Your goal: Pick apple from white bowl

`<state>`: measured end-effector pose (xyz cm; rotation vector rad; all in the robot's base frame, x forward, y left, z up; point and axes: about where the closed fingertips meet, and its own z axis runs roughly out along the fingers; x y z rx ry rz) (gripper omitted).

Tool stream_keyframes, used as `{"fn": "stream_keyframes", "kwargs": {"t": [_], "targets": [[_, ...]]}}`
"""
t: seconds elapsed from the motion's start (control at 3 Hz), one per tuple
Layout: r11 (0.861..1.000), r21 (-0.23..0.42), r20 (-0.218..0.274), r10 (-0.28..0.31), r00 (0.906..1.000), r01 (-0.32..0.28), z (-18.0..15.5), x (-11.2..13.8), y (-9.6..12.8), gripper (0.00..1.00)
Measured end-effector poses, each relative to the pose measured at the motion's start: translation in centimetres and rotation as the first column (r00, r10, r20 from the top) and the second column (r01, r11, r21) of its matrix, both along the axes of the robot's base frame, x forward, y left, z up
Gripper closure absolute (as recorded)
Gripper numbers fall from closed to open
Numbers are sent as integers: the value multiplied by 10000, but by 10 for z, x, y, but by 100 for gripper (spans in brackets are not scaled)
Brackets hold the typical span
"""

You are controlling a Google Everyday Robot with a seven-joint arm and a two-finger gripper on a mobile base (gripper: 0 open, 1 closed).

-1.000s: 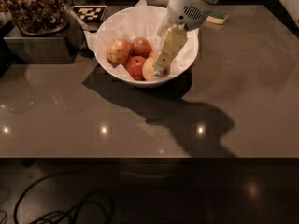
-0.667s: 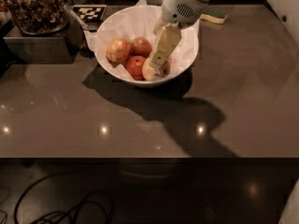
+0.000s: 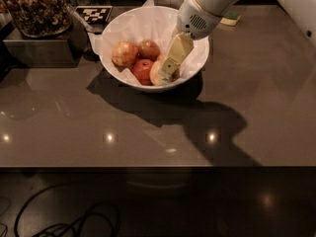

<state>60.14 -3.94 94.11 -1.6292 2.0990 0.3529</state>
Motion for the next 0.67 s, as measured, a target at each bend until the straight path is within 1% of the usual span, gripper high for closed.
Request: {"fn": "stream_keyframes", "kwargs": {"t": [0.33, 0.67], "targets": [[9964, 295, -33, -789, 9969, 789, -13, 3, -6, 29], [9911, 480, -110, -1238, 9923, 1241, -23, 5, -8, 44]]}}
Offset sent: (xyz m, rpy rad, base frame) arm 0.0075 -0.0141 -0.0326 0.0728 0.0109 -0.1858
